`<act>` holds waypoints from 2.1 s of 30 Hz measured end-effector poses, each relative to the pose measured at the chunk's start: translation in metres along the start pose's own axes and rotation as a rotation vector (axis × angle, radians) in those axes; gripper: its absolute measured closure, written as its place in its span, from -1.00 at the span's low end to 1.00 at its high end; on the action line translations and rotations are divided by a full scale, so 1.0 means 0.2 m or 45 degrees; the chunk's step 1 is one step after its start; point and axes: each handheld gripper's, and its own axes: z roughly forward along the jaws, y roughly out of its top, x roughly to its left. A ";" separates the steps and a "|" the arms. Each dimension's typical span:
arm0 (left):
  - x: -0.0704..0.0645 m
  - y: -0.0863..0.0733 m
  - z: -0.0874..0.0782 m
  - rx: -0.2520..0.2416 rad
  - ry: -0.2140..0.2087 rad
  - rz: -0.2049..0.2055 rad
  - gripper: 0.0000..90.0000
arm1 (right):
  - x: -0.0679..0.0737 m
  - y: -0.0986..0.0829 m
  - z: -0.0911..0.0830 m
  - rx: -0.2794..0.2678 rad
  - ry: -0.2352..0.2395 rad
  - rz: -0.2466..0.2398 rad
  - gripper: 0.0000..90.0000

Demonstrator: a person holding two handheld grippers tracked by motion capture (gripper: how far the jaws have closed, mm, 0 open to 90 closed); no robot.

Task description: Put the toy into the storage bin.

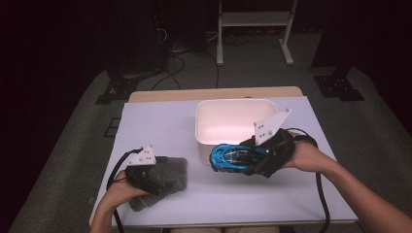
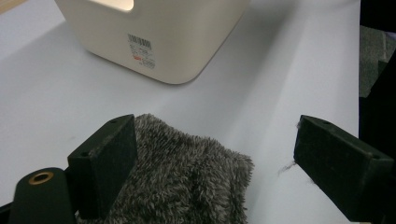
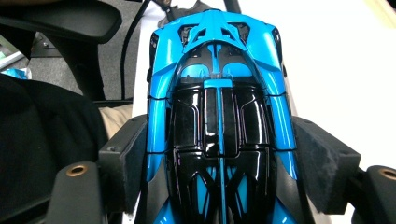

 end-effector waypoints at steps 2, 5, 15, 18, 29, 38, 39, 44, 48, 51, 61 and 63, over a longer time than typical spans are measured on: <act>0.00 0.00 0.00 -0.004 0.001 -0.005 -0.71 | -0.03 0.02 -0.02 0.000 -0.001 0.003 -0.43; 0.00 0.00 0.00 -0.002 -0.002 -0.002 -0.71 | -0.08 0.05 -0.05 -0.003 -0.014 -0.001 -0.43; 0.01 -0.01 -0.01 -0.009 0.002 -0.007 -0.71 | -0.24 0.12 -0.10 0.019 -0.032 0.024 -0.43; 0.02 -0.02 -0.02 -0.009 0.005 -0.010 -0.71 | -0.27 0.14 -0.11 0.019 -0.038 0.025 -0.43; 0.02 -0.03 -0.03 -0.012 0.016 -0.020 -0.71 | -0.41 0.18 -0.09 0.043 -0.041 0.026 -0.43; 0.02 -0.03 -0.02 -0.009 0.013 -0.016 -0.71 | -0.50 0.17 -0.05 0.040 -0.045 0.052 -0.43; 0.02 -0.03 -0.02 -0.006 0.012 -0.013 -0.71 | -0.51 0.17 -0.04 0.045 -0.045 0.051 -0.43; 0.02 -0.03 -0.02 0.000 0.007 -0.011 -0.71 | -0.54 0.16 0.00 0.062 -0.039 0.051 -0.43; 0.02 -0.03 -0.01 0.002 0.001 -0.009 -0.71 | -0.56 0.15 0.03 0.073 -0.031 0.052 -0.43; 0.02 -0.03 -0.01 0.005 0.001 -0.007 -0.71 | -0.58 0.14 0.05 0.082 -0.026 0.062 -0.43; 0.02 -0.03 -0.02 0.001 0.001 -0.011 -0.71 | -0.62 0.11 0.12 0.098 0.012 0.063 -0.43; 0.02 -0.03 -0.02 -0.002 0.004 -0.013 -0.71 | -0.63 0.11 0.14 0.102 0.025 0.061 -0.43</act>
